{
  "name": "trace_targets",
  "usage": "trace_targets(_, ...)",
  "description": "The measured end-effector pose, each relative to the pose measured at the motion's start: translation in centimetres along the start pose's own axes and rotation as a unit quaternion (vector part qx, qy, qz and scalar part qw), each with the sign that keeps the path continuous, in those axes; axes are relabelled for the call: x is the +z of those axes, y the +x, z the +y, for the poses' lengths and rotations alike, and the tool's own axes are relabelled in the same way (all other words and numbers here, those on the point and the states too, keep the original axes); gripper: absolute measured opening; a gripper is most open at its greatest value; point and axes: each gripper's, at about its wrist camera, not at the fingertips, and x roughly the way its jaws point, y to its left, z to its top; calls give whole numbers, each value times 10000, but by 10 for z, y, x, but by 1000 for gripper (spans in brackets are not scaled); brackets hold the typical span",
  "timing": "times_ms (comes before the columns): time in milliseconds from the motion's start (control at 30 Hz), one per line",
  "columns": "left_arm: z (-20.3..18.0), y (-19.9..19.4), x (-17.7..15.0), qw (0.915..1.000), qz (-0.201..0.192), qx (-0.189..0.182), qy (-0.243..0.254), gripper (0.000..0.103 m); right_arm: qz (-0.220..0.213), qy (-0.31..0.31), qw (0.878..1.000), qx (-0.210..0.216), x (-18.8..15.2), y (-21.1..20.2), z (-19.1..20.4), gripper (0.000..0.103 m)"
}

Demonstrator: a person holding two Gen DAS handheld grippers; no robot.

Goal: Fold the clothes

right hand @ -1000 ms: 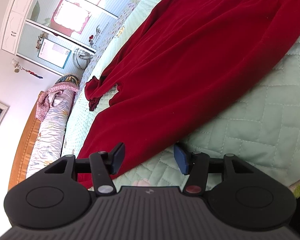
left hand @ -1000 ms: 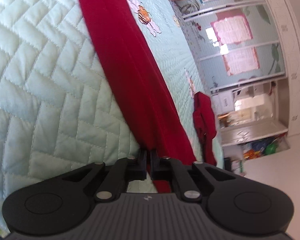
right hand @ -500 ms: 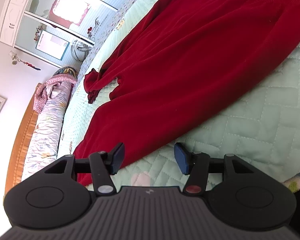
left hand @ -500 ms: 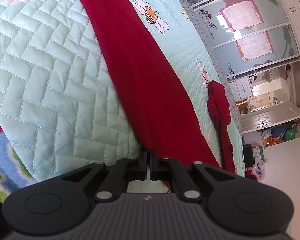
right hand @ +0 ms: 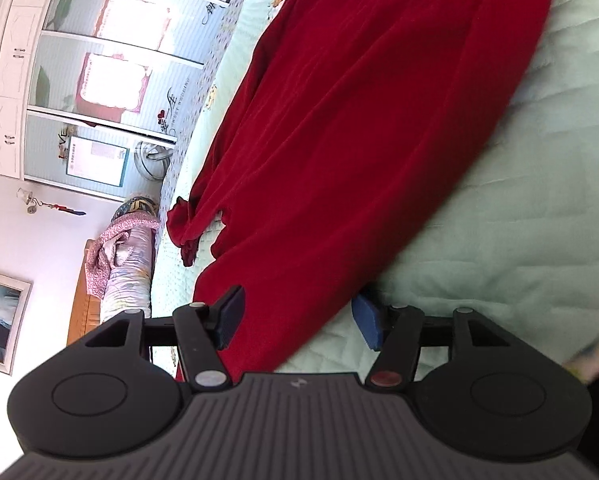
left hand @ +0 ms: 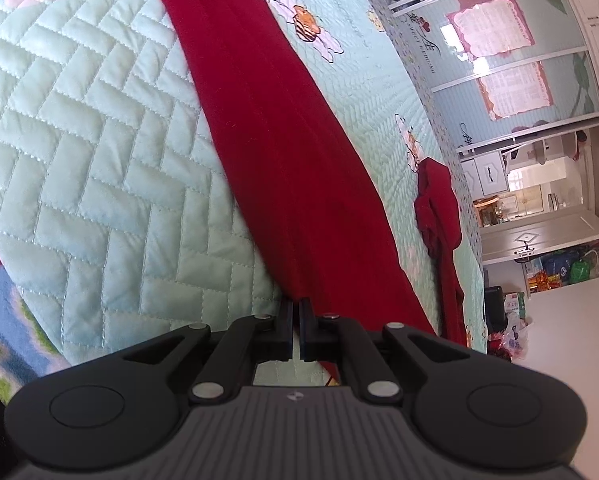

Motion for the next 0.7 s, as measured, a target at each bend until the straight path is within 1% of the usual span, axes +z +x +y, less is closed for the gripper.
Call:
trace_targets(33,-1,-1,1,10000,18,18,-4,1,-15,14,10000,33,1,1,0,58)
trace_targets(67,-3,-2,2,10000,37,25,-15,1,-30,29,10000,67,2,1,1,46)
trace_targets(100,-5,-3,4,10000,55,20,-30,1,-45,43,9999,100,3,2,1,13)
trace_targets(133,-7,-5,6,10000,77,1,-58,1,-60,58,9999,134,4,2,2,4)
trace_targets(233,-14,-11,12,9999,120,-107,-49,1,-104,101,9996,234,7,4,3,4)
trace_targets(300,-19,-15,16,9998,131,-166,21,1,-125,11,9989,454,12,-5,16,4)
trace_targets(333,-19,-15,16,9997,153,-172,18,1,-113,-54,9989,455,14,-7,20,4)
trace_targets(433,-11,-11,13,9996,255,-49,-63,1,-3,-120,9994,311,19,-6,20,4)
trace_targets(500,-4,-8,10,9994,311,76,-123,1,148,28,9999,-17,17,2,9,4)
trace_targets(567,-3,-8,10,9994,322,68,-107,1,206,155,9994,-223,13,5,0,4)
trace_targets(600,-3,-9,10,9994,327,64,-99,1,181,232,9993,-231,12,3,-2,4)
trace_targets(700,-3,-10,12,9994,327,15,-70,1,104,221,9997,67,14,-2,5,4)
